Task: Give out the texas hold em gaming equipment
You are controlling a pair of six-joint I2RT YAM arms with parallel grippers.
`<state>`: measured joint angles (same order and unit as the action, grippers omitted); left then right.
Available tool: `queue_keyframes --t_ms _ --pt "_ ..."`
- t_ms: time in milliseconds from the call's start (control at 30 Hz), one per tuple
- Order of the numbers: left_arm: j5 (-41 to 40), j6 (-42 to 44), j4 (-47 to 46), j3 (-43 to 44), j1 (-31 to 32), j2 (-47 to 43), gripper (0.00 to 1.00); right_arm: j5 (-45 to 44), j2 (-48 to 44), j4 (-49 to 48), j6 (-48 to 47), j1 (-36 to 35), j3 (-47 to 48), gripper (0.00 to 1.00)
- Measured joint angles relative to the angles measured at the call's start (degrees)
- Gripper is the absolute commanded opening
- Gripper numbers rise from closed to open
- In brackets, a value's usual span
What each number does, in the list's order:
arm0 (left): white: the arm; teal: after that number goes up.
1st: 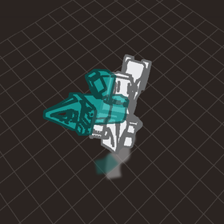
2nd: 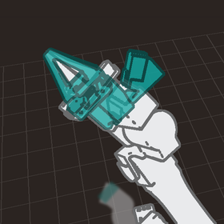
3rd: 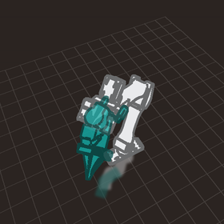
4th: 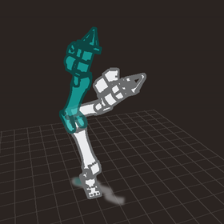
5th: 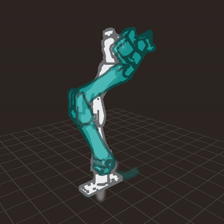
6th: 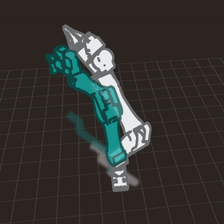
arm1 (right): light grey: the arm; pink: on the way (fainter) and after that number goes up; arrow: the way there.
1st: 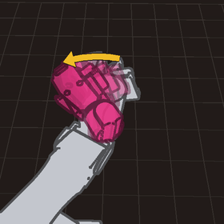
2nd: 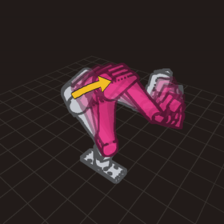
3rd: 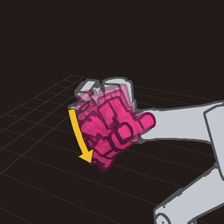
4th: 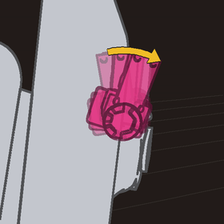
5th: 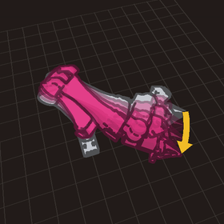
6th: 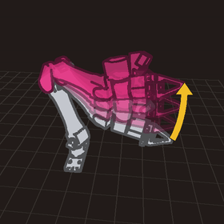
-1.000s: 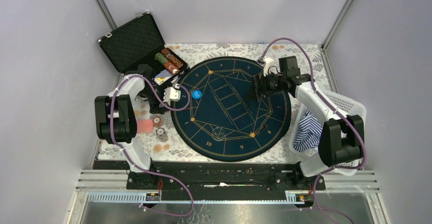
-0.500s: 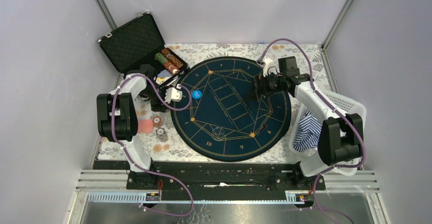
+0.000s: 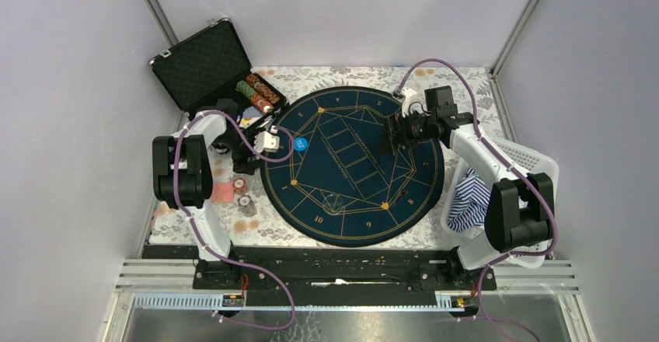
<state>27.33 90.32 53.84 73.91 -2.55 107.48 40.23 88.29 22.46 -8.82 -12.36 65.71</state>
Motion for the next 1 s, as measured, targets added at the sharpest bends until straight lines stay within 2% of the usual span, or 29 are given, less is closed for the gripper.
queue_keyframes --t_ms 67,233,533,700,833,933,1000 --pt "-0.07 -0.39 -0.22 -0.02 0.0 0.26 0.78 -0.02 0.0 0.0 -0.02 0.0 0.0 1.0" --pt "-0.39 -1.36 -1.46 -0.24 0.02 0.31 0.6 0.0 0.09 0.02 -0.17 0.02 0.0 1.0" --pt "-1.14 -2.23 -2.25 -0.46 0.22 0.68 0.63 -0.02 0.22 0.46 -0.37 0.04 0.0 1.0" --pt "-1.53 -2.89 -2.43 -0.57 0.39 0.72 0.52 0.0 0.22 0.61 -0.37 0.07 0.0 1.0" --pt "-2.67 -3.3 -2.67 -0.72 0.81 1.27 0.48 0.0 0.22 0.83 -0.39 0.15 0.0 1.0" --pt "-3.17 -3.58 -2.93 -0.92 1.11 1.31 0.39 0.02 0.22 0.9 -0.39 0.22 0.0 0.99" --pt "-3.41 -4.0 -2.97 -0.92 1.27 1.31 0.29 0.02 0.22 0.92 -0.39 0.28 0.0 1.0"
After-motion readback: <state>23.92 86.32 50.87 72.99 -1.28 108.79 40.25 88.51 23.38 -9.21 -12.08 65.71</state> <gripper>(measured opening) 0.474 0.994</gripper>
